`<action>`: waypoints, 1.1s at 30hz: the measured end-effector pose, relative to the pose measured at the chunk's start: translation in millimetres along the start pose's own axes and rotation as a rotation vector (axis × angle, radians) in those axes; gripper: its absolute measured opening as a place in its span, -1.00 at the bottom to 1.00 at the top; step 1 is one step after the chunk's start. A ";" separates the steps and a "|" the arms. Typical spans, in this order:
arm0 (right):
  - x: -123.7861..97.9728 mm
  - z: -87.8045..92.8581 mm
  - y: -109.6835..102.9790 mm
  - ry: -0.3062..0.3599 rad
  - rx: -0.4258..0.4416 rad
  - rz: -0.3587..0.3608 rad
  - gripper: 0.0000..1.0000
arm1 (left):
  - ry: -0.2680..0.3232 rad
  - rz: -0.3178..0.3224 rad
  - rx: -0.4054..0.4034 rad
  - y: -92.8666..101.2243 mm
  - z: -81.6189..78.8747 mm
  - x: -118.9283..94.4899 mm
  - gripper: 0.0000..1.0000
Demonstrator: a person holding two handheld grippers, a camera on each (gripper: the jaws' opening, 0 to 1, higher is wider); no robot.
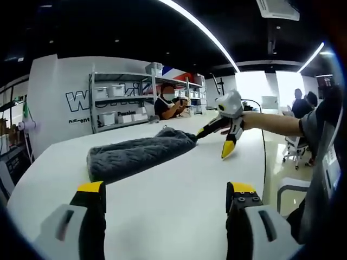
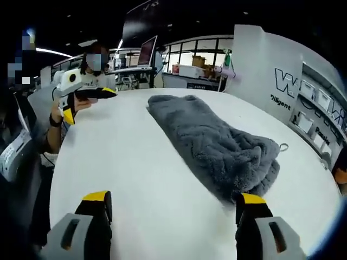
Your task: Fold the towel on the table until its edges align and the towel forms a compact rectangular stack.
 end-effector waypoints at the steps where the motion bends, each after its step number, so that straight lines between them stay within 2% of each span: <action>1: 1.0 -1.5 -3.2 0.001 -0.005 -0.009 0.99 | 0.000 0.000 0.000 0.2 0.1 -0.1 0.92; 13: 18.2 -17.7 -47.0 -0.012 -0.088 -0.115 0.99 | 0.004 -0.011 -0.004 -2.3 0.7 -3.8 0.92; 21: 33.1 -32.1 -83.3 -0.019 -0.143 -0.222 0.99 | 0.004 -0.025 -0.014 -6.8 3.5 -7.9 0.92; 33: 56.3 -54.8 -124.4 -0.031 -0.201 -0.364 0.99 | 0.014 -0.047 -0.029 -11.9 7.3 -16.9 0.92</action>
Point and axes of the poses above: the point that each gripper's makers call its tool centre point, and the gripper's own axes: x roughly forward along the fingers, y roughly to its right, z roughly out of its underside, the point moved 6 cm from there along -x, roughly backward along the fingers, and after that the axes turned 4 degrees about x, right-handed, at the moved point
